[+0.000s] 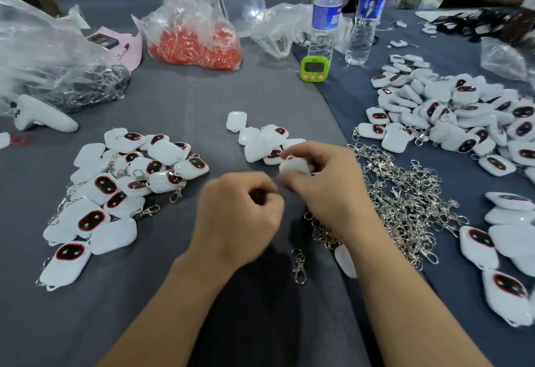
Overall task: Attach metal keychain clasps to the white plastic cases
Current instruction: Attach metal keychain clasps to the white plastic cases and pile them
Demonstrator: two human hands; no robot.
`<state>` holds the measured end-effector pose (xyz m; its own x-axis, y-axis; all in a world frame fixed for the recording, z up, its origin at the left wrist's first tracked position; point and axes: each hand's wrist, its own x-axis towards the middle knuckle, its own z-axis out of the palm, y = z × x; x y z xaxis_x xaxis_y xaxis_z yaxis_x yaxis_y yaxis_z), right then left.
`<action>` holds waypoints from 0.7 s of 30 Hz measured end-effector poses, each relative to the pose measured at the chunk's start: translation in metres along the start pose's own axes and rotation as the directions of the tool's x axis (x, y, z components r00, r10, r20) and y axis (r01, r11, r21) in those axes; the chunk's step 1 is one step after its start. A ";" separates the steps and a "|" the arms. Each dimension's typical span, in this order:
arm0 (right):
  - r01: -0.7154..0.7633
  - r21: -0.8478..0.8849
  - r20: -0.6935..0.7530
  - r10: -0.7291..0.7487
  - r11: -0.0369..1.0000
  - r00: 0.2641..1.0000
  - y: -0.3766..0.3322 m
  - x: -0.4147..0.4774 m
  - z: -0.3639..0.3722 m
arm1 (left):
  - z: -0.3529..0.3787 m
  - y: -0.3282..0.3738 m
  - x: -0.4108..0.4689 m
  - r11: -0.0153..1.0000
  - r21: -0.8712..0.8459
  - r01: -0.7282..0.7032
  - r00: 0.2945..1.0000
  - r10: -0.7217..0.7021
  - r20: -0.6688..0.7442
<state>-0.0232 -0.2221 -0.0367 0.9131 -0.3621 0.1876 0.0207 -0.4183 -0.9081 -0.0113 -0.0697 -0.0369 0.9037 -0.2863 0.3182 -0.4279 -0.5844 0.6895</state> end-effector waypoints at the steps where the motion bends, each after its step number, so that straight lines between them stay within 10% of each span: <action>1: -0.040 0.103 -0.045 0.045 0.994 0.998 0.001 0.003 -0.001 | -0.001 0.003 -0.002 0.995 -0.104 -0.005 0.976 0.028 0.215; 3: -0.100 0.284 -0.091 0.131 0.954 0.987 0.002 0.006 -0.002 | -0.002 0.008 -0.003 0.994 -0.081 -0.075 0.830 0.107 0.547; 6: -0.132 0.438 -0.121 0.203 0.889 0.972 0.000 0.007 -0.002 | -0.004 0.006 0.003 0.974 0.031 -0.226 0.710 0.143 0.690; 14: -0.138 0.421 -0.090 0.193 0.897 0.977 0.003 0.003 0.001 | 0.002 -0.016 0.009 0.996 -0.002 0.085 0.949 -0.081 0.306; 21: -0.167 0.341 0.071 0.152 0.925 0.986 0.002 -0.001 0.014 | 0.007 -0.024 0.013 0.960 -0.235 0.151 0.988 -0.141 0.061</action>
<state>-0.0186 -0.2107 -0.0444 0.9321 -0.3615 0.0206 0.0057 -0.0423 -0.9991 0.0105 -0.0647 -0.0534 0.9525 -0.2473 0.1774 -0.2714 -0.4260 0.8631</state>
